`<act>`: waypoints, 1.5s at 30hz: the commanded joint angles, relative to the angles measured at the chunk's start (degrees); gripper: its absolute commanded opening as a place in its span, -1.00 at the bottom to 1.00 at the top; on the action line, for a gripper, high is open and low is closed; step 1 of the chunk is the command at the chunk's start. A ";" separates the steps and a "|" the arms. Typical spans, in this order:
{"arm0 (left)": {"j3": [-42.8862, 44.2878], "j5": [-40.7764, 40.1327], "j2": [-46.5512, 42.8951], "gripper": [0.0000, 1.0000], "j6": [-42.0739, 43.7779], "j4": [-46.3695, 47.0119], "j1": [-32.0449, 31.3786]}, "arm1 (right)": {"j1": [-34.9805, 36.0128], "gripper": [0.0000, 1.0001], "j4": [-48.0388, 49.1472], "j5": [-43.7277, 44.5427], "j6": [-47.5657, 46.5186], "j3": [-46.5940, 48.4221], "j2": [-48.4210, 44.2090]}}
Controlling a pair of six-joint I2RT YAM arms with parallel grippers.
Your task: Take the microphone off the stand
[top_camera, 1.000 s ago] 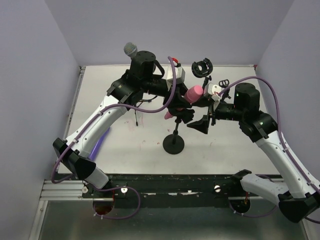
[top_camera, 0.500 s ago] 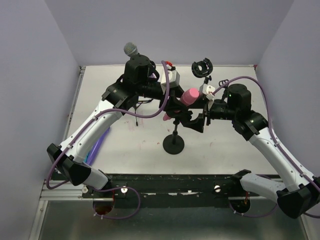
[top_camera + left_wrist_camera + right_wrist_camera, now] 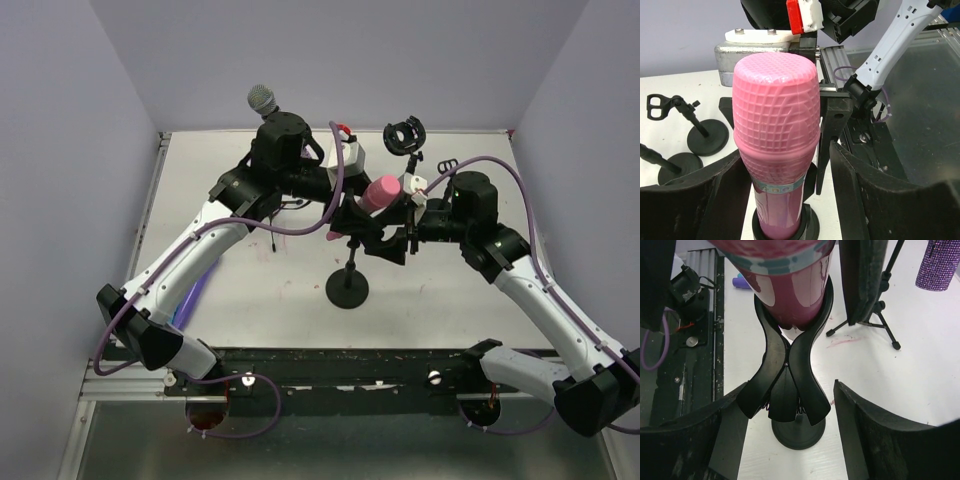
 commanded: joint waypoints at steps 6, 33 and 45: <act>2.62 1.95 2.39 0.21 -0.42 0.87 -1.08 | -0.38 -0.22 2.23 0.14 0.42 -0.76 -0.57; -8.71 -11.66 -6.39 -1.00 -5.08 19.22 -0.29 | -0.73 0.86 -0.49 2.26 2.97 2.13 -2.42; -13.90 -14.83 -9.30 -1.00 -9.73 26.80 1.12 | -0.64 1.00 8.29 -9.44 8.58 5.92 7.52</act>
